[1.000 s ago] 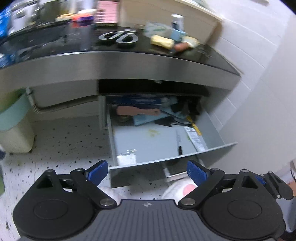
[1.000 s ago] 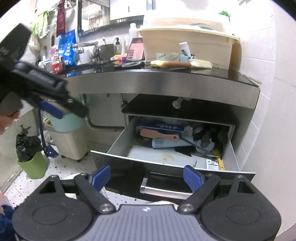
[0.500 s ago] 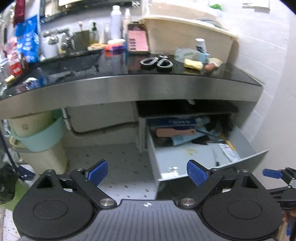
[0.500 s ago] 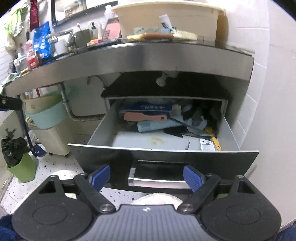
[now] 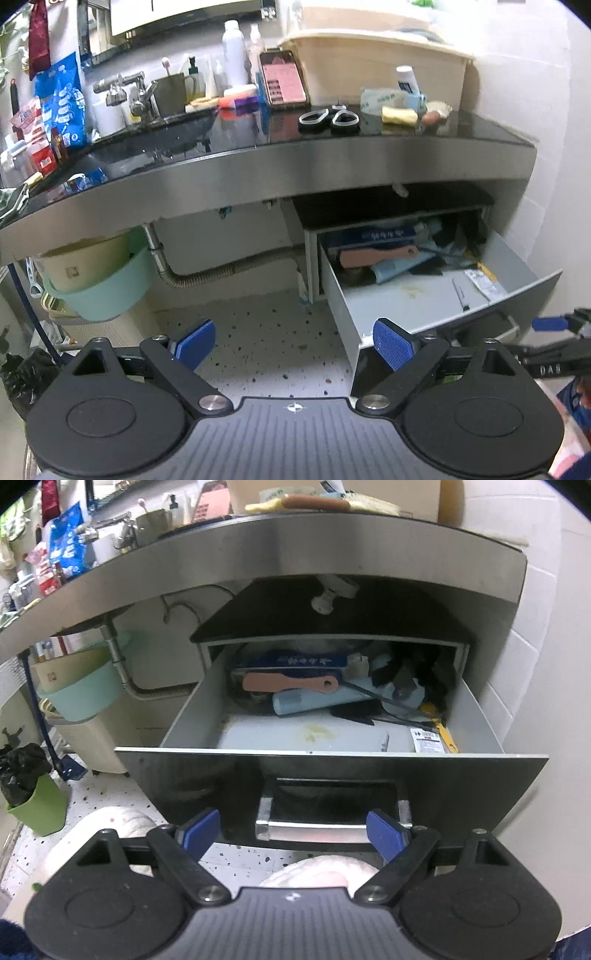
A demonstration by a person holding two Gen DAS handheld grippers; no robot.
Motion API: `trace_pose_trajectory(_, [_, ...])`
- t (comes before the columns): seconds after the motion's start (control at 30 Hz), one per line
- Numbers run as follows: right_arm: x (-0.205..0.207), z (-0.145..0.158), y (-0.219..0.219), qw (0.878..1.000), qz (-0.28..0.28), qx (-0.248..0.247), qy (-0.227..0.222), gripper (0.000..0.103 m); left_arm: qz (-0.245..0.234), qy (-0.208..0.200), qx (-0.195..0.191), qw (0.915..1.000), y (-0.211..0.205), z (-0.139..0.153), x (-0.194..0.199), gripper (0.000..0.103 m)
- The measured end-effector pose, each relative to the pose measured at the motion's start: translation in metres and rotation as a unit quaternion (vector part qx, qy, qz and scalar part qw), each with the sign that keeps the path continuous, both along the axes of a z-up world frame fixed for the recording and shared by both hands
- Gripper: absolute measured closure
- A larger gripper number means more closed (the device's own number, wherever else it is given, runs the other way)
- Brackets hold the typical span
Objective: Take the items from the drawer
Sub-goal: 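Move the right tool down to the drawer's silver bar handle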
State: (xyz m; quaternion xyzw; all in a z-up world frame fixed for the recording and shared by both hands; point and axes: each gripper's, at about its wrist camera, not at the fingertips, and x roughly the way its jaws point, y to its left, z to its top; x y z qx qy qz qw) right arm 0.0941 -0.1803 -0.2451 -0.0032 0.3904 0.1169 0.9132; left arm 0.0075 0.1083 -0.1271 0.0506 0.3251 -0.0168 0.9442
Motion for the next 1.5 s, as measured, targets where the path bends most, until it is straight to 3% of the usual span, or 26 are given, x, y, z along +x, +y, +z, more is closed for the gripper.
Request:
trace_pose_trajectory(0.3, [0.018,-0.012,0.000,1.000,-0.012,-0.013,0.019,0.018,0.058,-0.025,0.007,0.9980,0.009,-0.015,-0.006,0.007])
trace_pose_trajectory(0.43, [0.026,-0.017,0.000,0.999,-0.016,-0.022,0.025,0.030,0.042,-0.008,0.008,0.9990,0.014,-0.016,-0.003,0.005])
trace_pose_trajectory(0.63, [0.048,-0.025,-0.002,0.999,-0.026,-0.019,0.038,0.037,0.061,-0.008,0.058,0.9964,0.008,-0.019,-0.002,0.003])
trace_pose_trajectory(0.87, [0.069,-0.040,-0.003,0.997,-0.028,-0.032,0.062,0.039,0.073,0.018,0.032,0.9967,0.015,-0.022,0.006,0.003])
trace_pose_trajectory(1.2, [0.084,-0.053,0.001,0.995,-0.030,-0.050,0.075,0.039,0.068,0.009,0.027,0.9973,0.015,-0.017,0.006,0.003])
trace_pose_trajectory(1.5, [0.091,-0.056,0.005,0.994,-0.037,-0.061,0.085,0.033,0.034,0.024,0.008,0.9991,0.006,-0.021,0.012,0.003])
